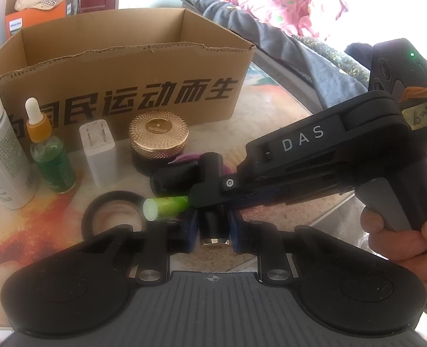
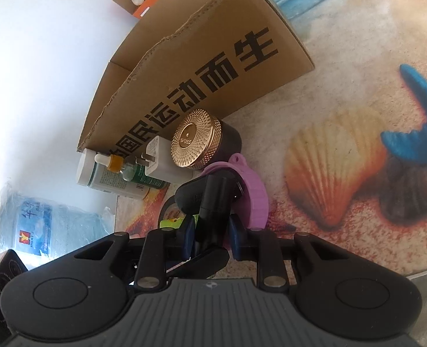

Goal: Organize rigid objects
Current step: 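Reach the right gripper to the black cylinder on the pink ring and grasp it, then carry the black cylinder into the cardboard box and open the right gripper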

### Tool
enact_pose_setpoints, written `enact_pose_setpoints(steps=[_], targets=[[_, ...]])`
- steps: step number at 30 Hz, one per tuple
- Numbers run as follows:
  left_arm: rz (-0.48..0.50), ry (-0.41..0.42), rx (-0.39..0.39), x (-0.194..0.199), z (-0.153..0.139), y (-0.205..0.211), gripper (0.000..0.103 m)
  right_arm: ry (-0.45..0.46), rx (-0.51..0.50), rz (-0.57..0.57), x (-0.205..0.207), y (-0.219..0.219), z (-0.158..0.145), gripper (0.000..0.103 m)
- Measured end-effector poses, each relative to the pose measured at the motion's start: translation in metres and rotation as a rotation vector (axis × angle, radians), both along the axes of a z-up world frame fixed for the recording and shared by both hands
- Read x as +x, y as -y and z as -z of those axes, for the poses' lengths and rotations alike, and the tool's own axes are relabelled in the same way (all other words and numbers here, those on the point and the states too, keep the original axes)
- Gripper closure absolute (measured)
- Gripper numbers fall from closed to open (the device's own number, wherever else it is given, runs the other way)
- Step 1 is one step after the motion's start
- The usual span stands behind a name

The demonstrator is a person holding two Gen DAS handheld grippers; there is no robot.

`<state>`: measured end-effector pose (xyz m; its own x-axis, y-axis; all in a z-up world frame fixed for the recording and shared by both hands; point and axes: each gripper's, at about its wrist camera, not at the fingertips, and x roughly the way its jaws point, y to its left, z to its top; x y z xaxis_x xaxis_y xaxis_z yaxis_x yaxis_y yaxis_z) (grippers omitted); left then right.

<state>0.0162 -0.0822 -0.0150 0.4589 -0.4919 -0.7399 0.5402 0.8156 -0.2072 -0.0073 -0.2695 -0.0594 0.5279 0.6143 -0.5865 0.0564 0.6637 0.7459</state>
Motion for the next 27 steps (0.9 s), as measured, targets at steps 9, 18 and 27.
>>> enact_pose_setpoints(steps=[9,18,27], targets=[[-0.008,0.015,-0.025,-0.006,-0.005,-0.003,0.082,0.032,0.032,0.031,-0.01,0.002,-0.003,0.078],[-0.012,0.073,-0.051,-0.013,-0.019,-0.005,0.082,0.107,0.028,0.045,-0.02,0.008,-0.022,0.078],[-0.064,0.236,-0.1,-0.006,-0.085,-0.024,0.082,0.342,-0.041,-0.017,-0.013,-0.014,-0.102,0.079]])
